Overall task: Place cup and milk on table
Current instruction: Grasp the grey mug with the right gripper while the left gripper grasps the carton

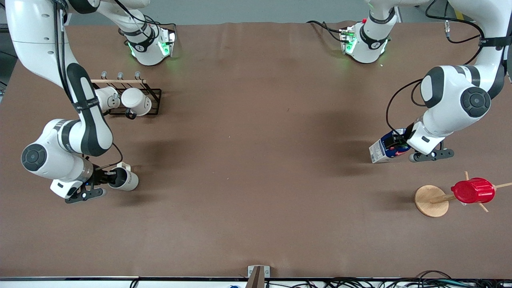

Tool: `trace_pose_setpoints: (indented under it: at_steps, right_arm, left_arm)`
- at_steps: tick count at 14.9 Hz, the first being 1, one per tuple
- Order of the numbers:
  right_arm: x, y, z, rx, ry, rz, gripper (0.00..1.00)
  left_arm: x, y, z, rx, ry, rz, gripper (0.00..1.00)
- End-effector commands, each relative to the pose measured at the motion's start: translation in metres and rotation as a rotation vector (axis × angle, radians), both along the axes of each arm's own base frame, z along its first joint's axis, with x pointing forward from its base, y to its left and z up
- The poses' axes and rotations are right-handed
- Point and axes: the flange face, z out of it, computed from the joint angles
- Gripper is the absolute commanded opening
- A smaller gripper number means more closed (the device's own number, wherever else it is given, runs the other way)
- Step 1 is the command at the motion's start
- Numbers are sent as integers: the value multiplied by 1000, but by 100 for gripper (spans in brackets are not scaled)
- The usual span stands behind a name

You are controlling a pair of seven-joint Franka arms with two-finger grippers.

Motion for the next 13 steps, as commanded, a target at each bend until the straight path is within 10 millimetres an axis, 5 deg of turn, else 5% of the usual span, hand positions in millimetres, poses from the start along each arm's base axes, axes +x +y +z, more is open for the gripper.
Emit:
trace_pose_setpoints:
  at_steps: [1,3,6,13]
  right_arm:
    - [-4,19,51,31,36,-58,0]
    - [-6,48,87,39,16,-52,0]
    - [-15,114,121,61,14,-89,0]
    - [-59,317,138,96,-62,-230,0]
  left_arm:
    - [-1,2,6,16,-22,0,92]
    - [0,3,9,16,-30,1,77]
    - [1,9,13,16,-37,10,31]
    - [11,16,62,13,-123,18,16]
